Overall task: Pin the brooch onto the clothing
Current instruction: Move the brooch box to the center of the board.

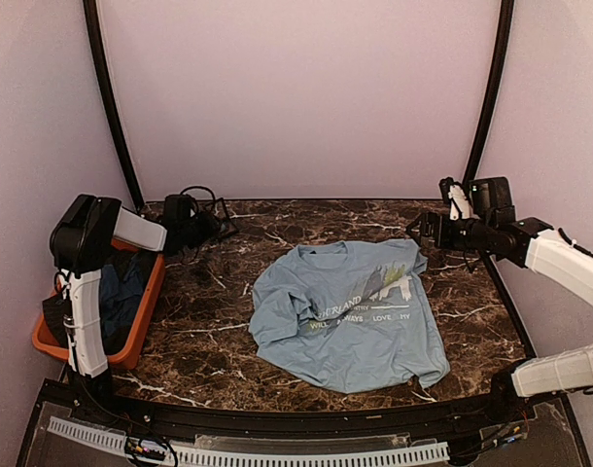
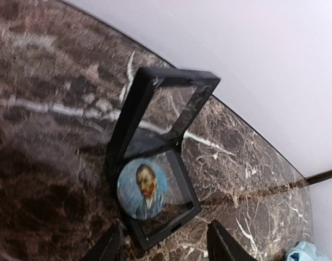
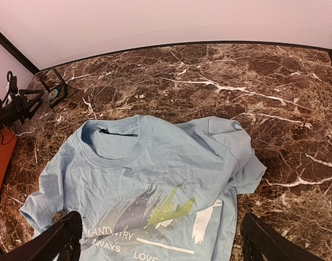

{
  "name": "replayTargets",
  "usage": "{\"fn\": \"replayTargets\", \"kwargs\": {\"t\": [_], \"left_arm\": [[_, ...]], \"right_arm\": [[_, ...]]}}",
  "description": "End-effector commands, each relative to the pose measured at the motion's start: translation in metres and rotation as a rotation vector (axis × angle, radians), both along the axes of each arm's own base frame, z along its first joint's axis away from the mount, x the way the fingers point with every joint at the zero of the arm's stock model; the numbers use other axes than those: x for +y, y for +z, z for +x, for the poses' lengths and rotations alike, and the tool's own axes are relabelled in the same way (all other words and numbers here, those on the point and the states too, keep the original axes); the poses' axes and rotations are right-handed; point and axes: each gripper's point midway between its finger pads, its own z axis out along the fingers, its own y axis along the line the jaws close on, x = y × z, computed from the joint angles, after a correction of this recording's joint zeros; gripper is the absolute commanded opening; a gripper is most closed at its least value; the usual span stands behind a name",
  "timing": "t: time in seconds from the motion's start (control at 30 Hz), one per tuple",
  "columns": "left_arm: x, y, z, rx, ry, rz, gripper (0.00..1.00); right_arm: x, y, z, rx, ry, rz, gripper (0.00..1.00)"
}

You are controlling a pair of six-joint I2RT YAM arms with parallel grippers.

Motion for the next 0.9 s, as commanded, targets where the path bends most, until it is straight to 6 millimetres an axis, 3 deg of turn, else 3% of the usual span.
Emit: {"fn": "replayTargets", "kwargs": {"t": [0.0, 0.17, 0.57, 0.87], "left_arm": [[0.008, 0.025, 0.015, 0.027, 0.011, 0.106, 0.6], [0.016, 0.013, 0.02, 0.119, 0.011, 0.229, 0.67], [-0.002, -0.021, 0.019, 0.242, -0.068, 0.297, 0.77], [-0.009, -0.023, 0.033, 0.26, -0.095, 0.313, 0.78]], "right_arm": [[0.003, 0.008, -0.002, -0.015, 0.013, 0.017, 0.99], [0.005, 0.01, 0.0, -0.015, 0.02, 0.015, 0.99], [0.01, 0.0, 0.005, 0.008, 0.034, 0.017, 0.99], [0.009, -0.003, 0.005, 0.011, 0.03, 0.008, 0.99]]}}
